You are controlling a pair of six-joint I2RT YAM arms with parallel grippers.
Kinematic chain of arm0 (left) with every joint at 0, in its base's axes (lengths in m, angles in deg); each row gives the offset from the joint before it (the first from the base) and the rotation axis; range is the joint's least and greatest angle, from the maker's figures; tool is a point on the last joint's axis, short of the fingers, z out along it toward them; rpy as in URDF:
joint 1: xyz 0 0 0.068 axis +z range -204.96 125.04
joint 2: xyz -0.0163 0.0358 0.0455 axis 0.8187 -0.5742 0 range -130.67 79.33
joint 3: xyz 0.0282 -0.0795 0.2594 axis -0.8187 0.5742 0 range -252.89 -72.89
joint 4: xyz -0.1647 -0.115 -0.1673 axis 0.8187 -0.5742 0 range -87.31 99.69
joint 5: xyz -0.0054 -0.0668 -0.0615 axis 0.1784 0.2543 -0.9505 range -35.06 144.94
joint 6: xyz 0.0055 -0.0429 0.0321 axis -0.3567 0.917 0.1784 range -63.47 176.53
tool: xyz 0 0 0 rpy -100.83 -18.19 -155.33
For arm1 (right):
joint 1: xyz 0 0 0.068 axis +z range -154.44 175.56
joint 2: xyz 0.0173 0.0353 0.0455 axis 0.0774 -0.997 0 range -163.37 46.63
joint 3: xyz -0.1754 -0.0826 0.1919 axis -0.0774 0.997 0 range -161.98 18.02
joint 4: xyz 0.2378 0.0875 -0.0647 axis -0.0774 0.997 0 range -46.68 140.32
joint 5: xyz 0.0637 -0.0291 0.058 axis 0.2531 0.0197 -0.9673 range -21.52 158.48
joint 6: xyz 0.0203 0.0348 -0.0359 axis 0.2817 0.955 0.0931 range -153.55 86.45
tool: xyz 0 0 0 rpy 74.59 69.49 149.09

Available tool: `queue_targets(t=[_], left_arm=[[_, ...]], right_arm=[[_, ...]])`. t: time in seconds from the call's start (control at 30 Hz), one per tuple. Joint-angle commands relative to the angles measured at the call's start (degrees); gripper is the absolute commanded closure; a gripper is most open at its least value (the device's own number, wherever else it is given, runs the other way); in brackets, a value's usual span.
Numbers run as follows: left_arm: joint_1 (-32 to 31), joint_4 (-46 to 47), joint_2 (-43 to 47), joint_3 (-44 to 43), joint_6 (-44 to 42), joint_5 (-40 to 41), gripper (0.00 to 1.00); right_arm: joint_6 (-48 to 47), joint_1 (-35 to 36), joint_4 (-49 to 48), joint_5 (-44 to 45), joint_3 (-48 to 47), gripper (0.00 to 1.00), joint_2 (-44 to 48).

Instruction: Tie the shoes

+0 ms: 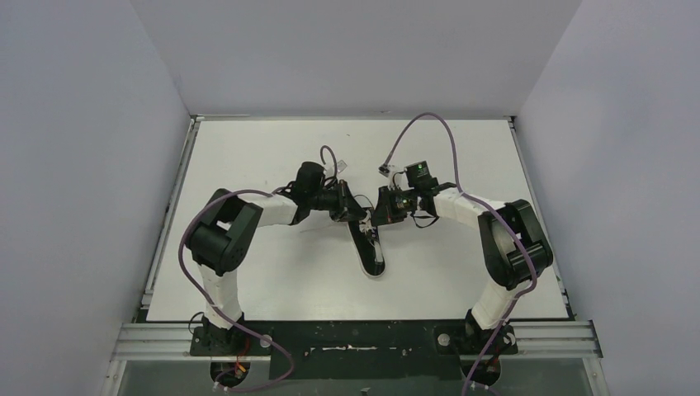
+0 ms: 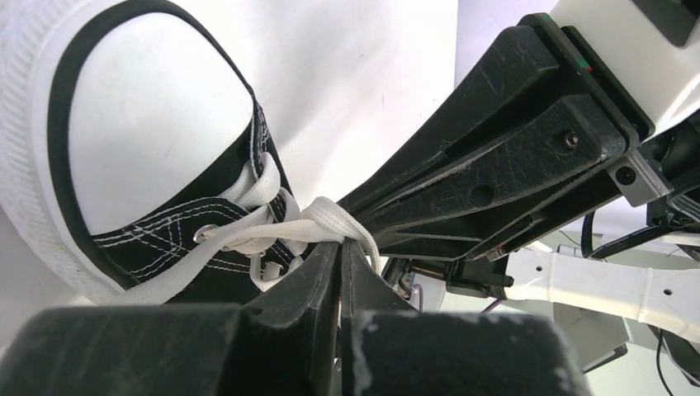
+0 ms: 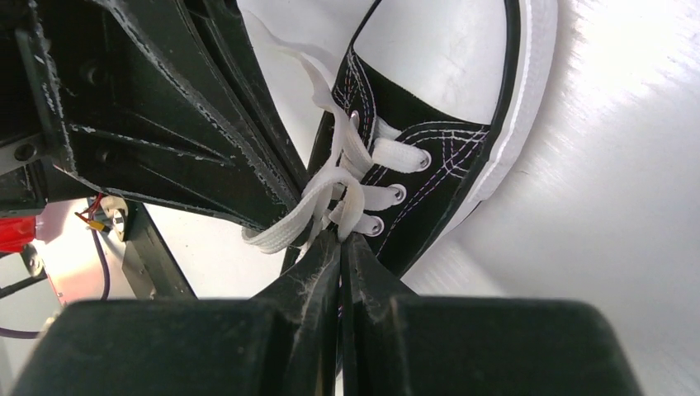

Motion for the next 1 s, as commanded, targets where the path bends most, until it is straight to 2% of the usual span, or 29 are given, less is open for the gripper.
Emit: queue_targets(t=[0.0, 0.13, 0.2, 0.4, 0.63, 0.73, 0.87, 0.97], left_arm=[[0.62, -3.98, -0.12, -4.38, -2.31, -1.03, 1.00], [0.71, -12.12, -1.22, -6.77, -5.53, 0.13, 1.00], [0.71, -14.68, -2.20, -7.68, -6.18, 0.35, 1.00], [0.62, -11.92, -3.81, -6.91, -4.49, -0.49, 1.00], [0.71, -9.91, -4.70, -7.43, -3.68, -1.79, 1.00], [0.75, -9.49, -4.48, -7.24, -3.54, -2.27, 1.00], [0.80, -9.05, -4.59, -6.79, -3.29, -2.78, 1.00], [0.80, -7.87, -4.87, -6.58, -2.30, -3.02, 1.00]], right_arm=[[-2.51, 0.46, -0.76, -2.69, 0.09, 1.00, 1.59], [-2.15, 0.41, 1.50, -1.21, -0.18, 0.99, 2.22], [-1.40, 0.32, 2.83, 0.24, 0.24, 0.95, 3.03], [2.22, 0.23, 8.52, 6.99, -0.49, 0.76, 5.85], [2.76, -0.04, 18.65, 14.84, -4.10, 0.67, 9.36], [4.61, 0.24, 20.71, 13.82, -5.57, 0.61, 11.27], [9.27, 0.77, 18.10, 10.28, -5.65, 0.60, 12.38], [13.13, 2.36, 13.41, 8.71, -4.36, 0.65, 10.63]])
